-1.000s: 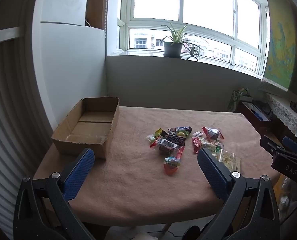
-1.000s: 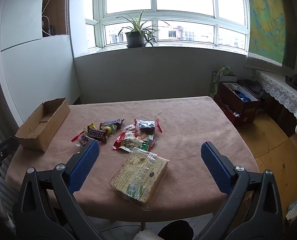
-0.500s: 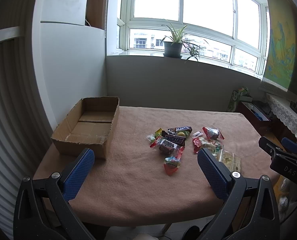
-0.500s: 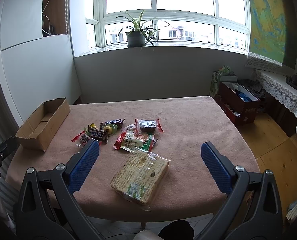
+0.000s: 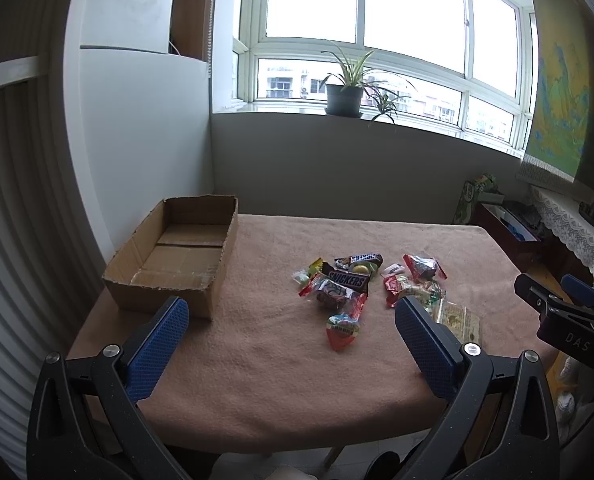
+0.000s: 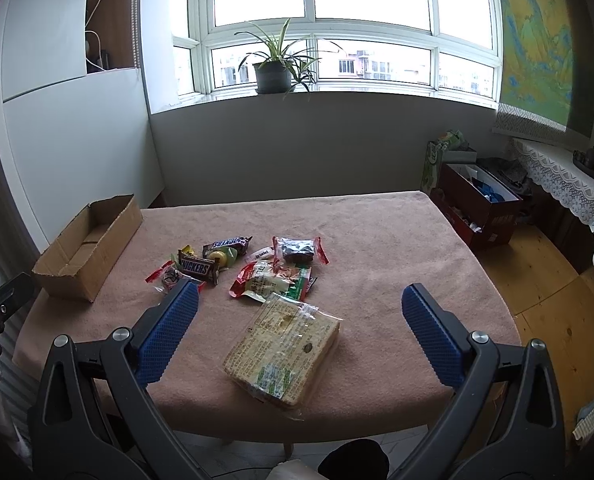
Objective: Organize snacks
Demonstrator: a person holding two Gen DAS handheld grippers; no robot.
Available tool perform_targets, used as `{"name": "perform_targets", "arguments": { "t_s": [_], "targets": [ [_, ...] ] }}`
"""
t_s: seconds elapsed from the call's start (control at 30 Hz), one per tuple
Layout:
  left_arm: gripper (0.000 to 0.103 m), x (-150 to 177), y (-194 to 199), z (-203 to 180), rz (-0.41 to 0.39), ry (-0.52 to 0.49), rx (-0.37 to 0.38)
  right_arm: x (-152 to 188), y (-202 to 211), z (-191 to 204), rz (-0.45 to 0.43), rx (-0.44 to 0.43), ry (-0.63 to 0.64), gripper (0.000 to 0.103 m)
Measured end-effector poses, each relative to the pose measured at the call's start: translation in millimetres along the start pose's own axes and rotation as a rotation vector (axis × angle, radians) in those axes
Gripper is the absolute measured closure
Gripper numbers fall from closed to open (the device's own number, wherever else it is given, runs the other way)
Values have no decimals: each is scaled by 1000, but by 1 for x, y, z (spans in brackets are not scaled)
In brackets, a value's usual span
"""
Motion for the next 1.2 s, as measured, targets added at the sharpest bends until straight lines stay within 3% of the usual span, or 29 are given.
{"name": "perform_targets", "arguments": {
  "t_s": [1.2],
  "targets": [
    [1, 0, 0, -1, 6, -6, 5, 7, -3, -5, 16, 1, -12, 0]
  ]
}}
Point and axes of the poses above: each gripper's, at about its wrist camera, not at the fingertips, and y roughly against the way its jaws point, z to its left, x to its underside, the point moved 4 cm from there along -y, roughly the way its jaws point, and after that the axes turned 10 degrees about -z, right-handed, at the moved point
